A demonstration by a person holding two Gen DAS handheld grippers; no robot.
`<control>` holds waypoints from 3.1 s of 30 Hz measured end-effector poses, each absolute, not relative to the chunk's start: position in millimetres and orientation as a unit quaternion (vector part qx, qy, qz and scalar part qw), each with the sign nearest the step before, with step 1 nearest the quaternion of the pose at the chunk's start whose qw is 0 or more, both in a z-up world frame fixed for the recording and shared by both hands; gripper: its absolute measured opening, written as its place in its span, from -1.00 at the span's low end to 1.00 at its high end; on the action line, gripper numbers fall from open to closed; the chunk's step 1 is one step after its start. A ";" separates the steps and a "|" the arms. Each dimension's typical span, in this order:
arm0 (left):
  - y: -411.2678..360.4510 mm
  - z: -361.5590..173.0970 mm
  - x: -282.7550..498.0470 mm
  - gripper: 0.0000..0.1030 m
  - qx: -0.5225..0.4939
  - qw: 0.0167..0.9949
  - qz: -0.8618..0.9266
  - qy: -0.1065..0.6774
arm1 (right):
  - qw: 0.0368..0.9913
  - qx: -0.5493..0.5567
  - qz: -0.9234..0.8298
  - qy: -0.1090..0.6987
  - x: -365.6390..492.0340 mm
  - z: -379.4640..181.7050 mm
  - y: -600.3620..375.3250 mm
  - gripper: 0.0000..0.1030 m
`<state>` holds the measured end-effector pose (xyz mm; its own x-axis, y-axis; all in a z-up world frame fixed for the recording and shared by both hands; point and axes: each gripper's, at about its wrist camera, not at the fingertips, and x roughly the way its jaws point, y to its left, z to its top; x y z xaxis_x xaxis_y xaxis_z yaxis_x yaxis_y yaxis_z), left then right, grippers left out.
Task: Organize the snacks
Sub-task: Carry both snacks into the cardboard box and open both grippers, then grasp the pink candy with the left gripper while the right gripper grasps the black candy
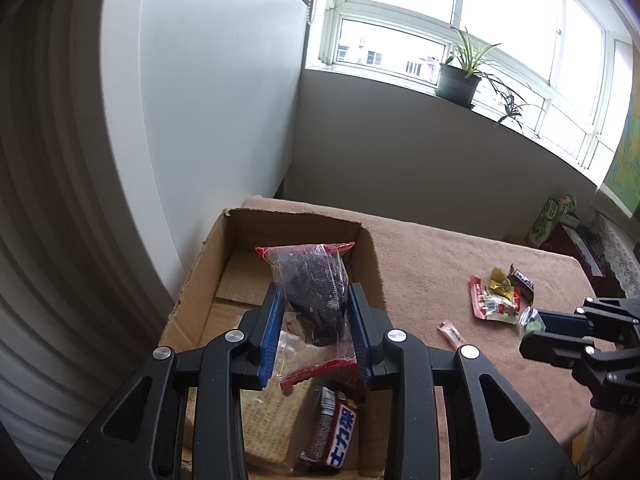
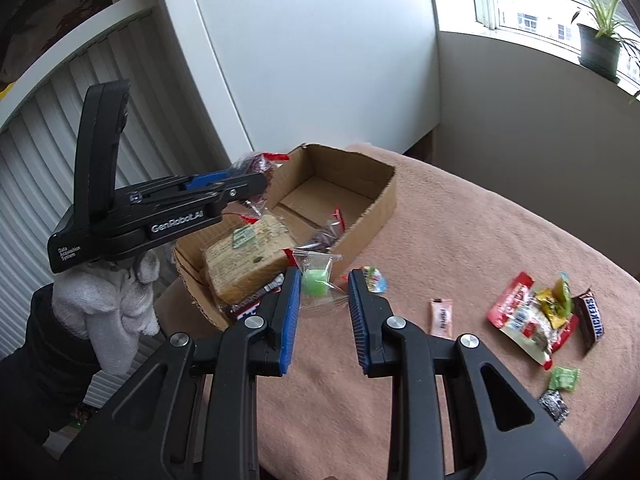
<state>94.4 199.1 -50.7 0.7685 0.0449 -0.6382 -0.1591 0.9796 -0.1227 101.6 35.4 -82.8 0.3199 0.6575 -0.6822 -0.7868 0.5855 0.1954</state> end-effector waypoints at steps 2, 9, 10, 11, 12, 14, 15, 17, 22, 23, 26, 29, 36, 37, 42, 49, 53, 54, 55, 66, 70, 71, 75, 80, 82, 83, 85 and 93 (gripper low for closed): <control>206.8 -52.9 98.0 -0.41 -0.086 0.935 0.063 0.339 | 0.802 -0.096 0.454 0.376 97.0 -89.4 52.6 -0.51; 224.0 -61.6 106.0 -0.41 -0.092 0.929 0.079 0.349 | 0.788 -0.129 0.465 0.382 81.3 -109.7 91.9 -0.50; 225.6 -63.0 106.9 -0.41 -0.094 0.928 0.080 0.351 | 0.790 -0.133 0.463 0.380 81.4 -111.0 95.5 -0.49; 227.0 -64.1 107.4 -0.41 -0.096 0.927 0.081 0.353 | 0.792 -0.136 0.459 0.379 82.1 -112.3 97.5 -0.40; 228.1 -65.3 108.4 -0.41 -0.097 0.926 0.082 0.355 | 0.794 -0.135 0.457 0.379 83.4 -112.9 98.2 -0.20; 230.5 -66.3 108.4 -0.38 -0.102 0.925 0.087 0.355 | 0.796 -0.131 0.457 0.375 83.7 -111.9 95.6 0.14; 231.3 -66.6 108.6 -0.35 -0.104 0.925 0.091 0.355 | 0.798 -0.129 0.456 0.372 83.6 -110.0 93.1 0.24; 234.4 -66.1 109.5 -0.06 -0.109 0.923 0.093 0.356 | 0.801 -0.130 0.454 0.369 82.7 -108.3 87.3 0.27; 230.9 -60.6 106.3 0.10 -0.108 0.927 0.095 0.345 | 0.810 -0.114 0.444 0.365 85.2 -101.6 63.4 0.37; 229.8 -59.5 106.1 0.10 -0.108 0.928 0.094 0.344 | 0.811 -0.110 0.443 0.365 87.2 -102.2 56.3 0.37; 222.1 -56.1 104.5 0.10 -0.102 0.930 0.088 0.341 | 0.818 -0.098 0.434 0.365 91.8 -98.6 33.4 0.38; 212.0 -53.5 102.1 0.10 -0.101 0.932 0.079 0.338 | 0.825 -0.090 0.423 0.363 96.0 -94.0 7.3 0.38; 179.9 -44.5 94.7 0.10 -0.089 0.938 0.047 0.332 | 0.844 -0.082 0.381 0.368 107.9 -88.7 -62.9 0.38; 174.3 -43.4 93.6 0.10 -0.087 0.939 0.041 0.331 | 0.847 -0.085 0.374 0.370 109.4 -89.8 -73.5 0.38; 139.4 -44.5 94.6 0.10 -0.074 0.938 0.001 0.339 | 0.854 -0.094 0.335 0.387 119.2 -101.9 -120.8 0.37; 90.9 -67.8 106.4 0.10 -0.070 0.923 -0.048 0.375 | 0.848 -0.106 0.305 0.420 130.7 -128.1 -166.7 0.37; 69.2 -90.0 114.4 0.10 -0.065 0.910 -0.063 0.405 | 0.838 -0.128 0.302 0.435 136.4 -145.0 -177.1 0.37; 65.6 -95.2 116.5 0.10 -0.065 0.907 -0.064 0.411 | 0.835 -0.134 0.303 0.439 138.1 -149.4 -178.4 0.32; 62.0 -100.3 118.4 0.10 -0.063 0.904 -0.066 0.418 | 0.832 -0.141 0.305 0.443 139.4 -153.4 -178.7 0.27; 56.3 -127.7 144.0 0.10 -0.068 0.886 -0.057 0.456 | 0.815 -0.125 0.307 0.475 177.2 -181.6 -185.0 -0.10; 54.7 -134.5 153.7 0.09 -0.064 0.881 -0.054 0.465 | 0.813 -0.127 0.312 0.475 180.8 -185.3 -182.5 -0.11; 53.4 -136.1 155.5 0.09 -0.062 0.880 -0.054 0.467 | 0.813 -0.128 0.313 0.474 181.4 -185.6 -182.1 -0.11; 46.7 -141.2 161.2 0.06 -0.049 0.879 -0.048 0.471 | 0.814 -0.132 0.314 0.471 183.0 -186.3 -178.8 -0.13; 35.2 -141.7 166.5 -0.24 -0.020 0.882 -0.046 0.469 | 0.813 -0.145 0.314 0.468 180.7 -186.7 -174.0 -0.28; 31.6 -142.7 167.9 -0.36 -0.010 0.882 -0.048 0.468 | 0.813 -0.150 0.313 0.467 179.0 -187.1 -172.4 -0.36; 29.8 -142.9 167.5 -0.46 -0.007 0.883 -0.052 0.467 | 0.813 -0.150 0.313 0.467 178.0 -187.1 -172.4 -0.42; 28.0 -143.5 166.4 -0.56 0.000 0.884 -0.055 0.465 | 0.813 -0.146 0.313 0.469 177.7 -187.5 -172.3 -0.45; 27.3 -144.2 158.5 -0.65 -0.003 0.884 -0.070 0.463 | 0.818 -0.133 0.305 0.468 168.5 -183.3 -178.7 -0.46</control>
<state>158.5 27.3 -144.2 0.5614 -0.1258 -0.8179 0.1200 0.9903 -0.0699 168.5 -178.7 -183.3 0.3746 0.3749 -0.8480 -0.6245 0.7780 0.0680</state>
